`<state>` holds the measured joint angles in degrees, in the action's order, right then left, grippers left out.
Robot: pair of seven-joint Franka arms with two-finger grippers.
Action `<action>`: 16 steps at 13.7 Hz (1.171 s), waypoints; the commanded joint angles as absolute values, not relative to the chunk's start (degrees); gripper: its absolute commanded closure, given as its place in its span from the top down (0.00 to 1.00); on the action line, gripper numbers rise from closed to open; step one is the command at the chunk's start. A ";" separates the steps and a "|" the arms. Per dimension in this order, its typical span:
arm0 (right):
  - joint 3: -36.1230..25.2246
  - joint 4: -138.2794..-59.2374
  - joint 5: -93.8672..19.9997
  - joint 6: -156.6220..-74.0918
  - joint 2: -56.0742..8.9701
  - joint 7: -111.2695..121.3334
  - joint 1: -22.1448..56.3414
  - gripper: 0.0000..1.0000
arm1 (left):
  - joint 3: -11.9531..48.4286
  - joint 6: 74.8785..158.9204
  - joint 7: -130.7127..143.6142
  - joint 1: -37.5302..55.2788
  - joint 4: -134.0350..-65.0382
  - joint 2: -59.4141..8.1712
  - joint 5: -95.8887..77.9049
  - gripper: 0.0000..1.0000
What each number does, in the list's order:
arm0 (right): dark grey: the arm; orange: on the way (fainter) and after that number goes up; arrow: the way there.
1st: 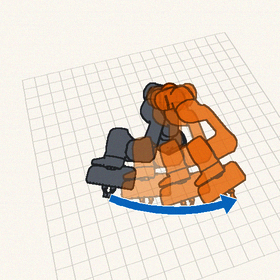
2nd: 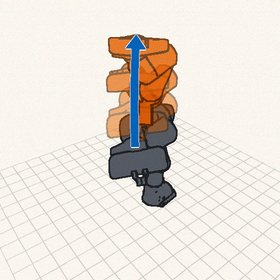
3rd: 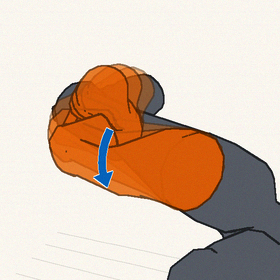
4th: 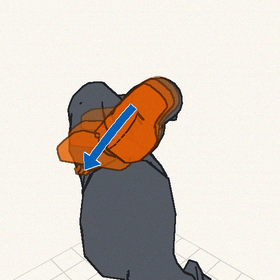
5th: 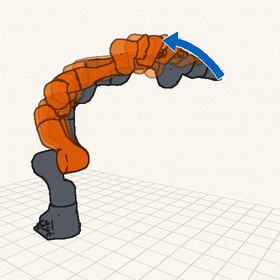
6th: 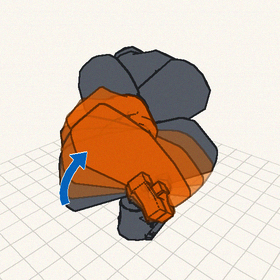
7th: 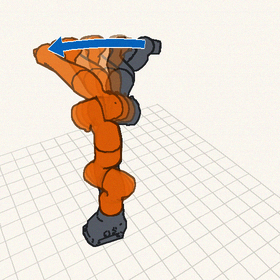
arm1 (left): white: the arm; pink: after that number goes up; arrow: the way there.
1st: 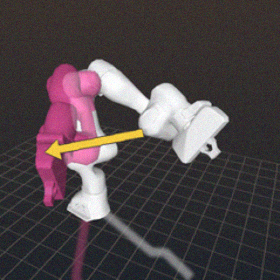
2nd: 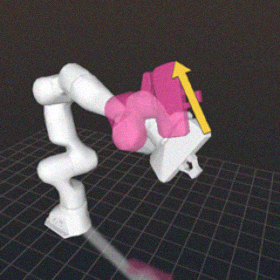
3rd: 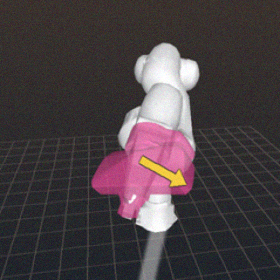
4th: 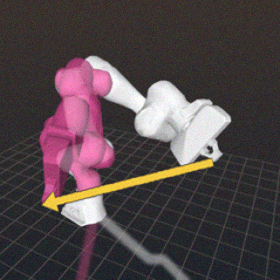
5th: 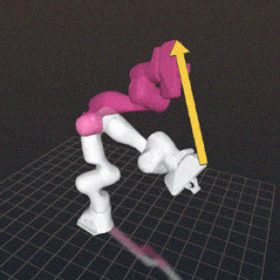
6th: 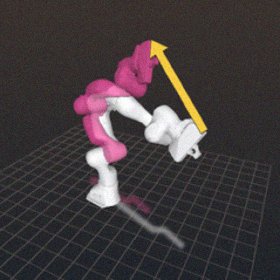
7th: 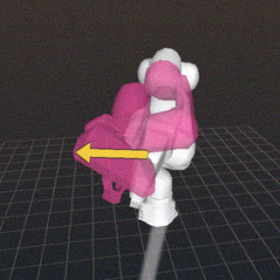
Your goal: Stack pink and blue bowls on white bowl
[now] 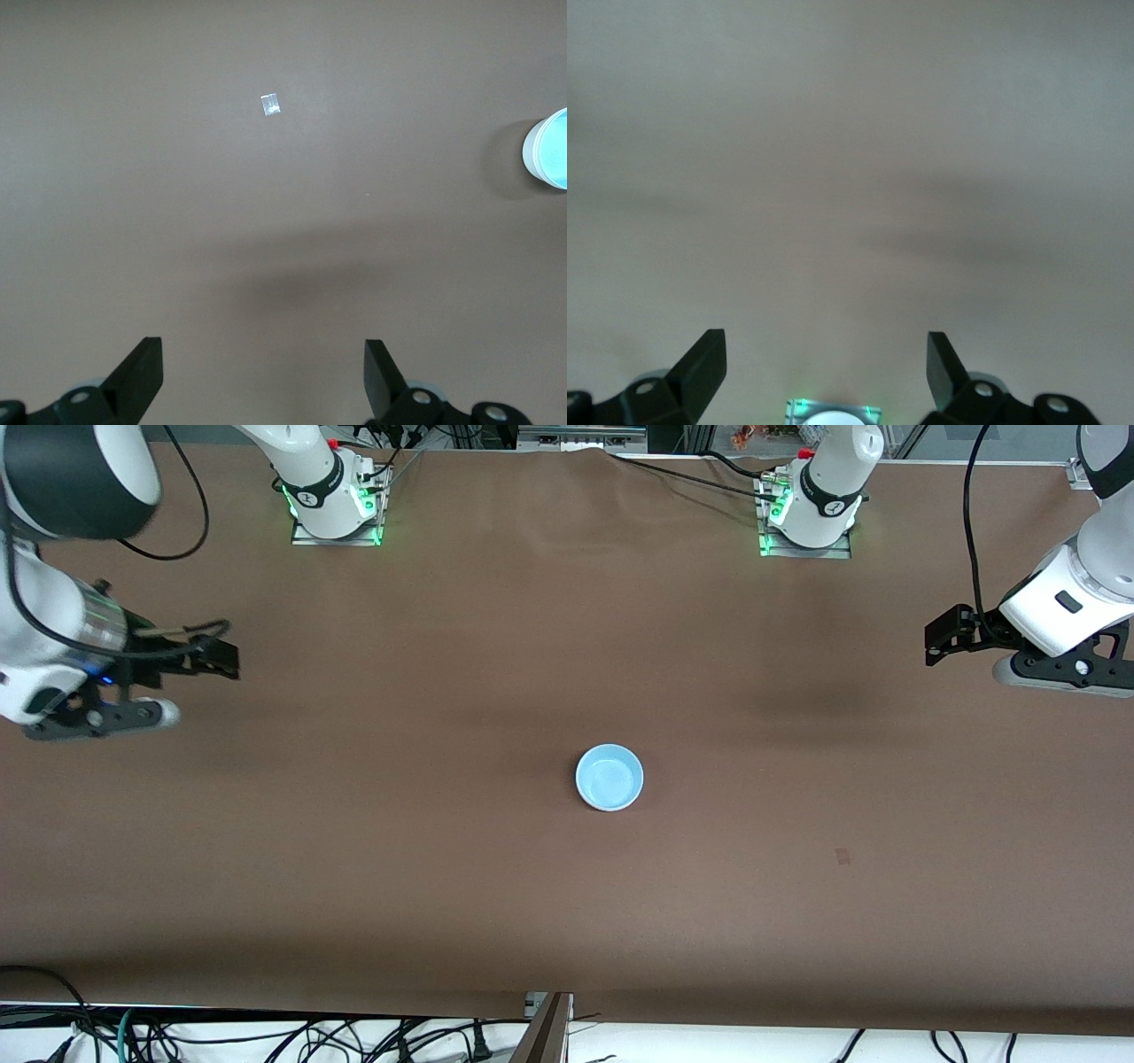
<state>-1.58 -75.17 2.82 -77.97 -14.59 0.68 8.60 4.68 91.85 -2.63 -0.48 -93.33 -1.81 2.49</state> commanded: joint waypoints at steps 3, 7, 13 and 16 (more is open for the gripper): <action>0.00 -79.81 5.89 -79.10 -7.31 0.97 4.40 1.00 | 5.01 91.41 -4.04 -1.05 -93.60 -1.41 2.29 1.00; 1.66 -85.76 5.71 -78.75 -4.05 1.93 1.59 1.00 | 5.01 91.41 -4.04 -1.05 -93.60 -1.41 2.29 1.00; 4.48 -86.14 4.75 -78.22 -3.77 3.25 0.09 1.00 | 5.01 91.41 -5.19 -1.14 -93.60 -1.41 2.29 1.00; 4.31 -85.34 4.66 -78.22 -4.48 3.78 0.17 1.00 | 5.01 91.41 -5.19 -1.14 -93.60 -1.41 2.29 1.00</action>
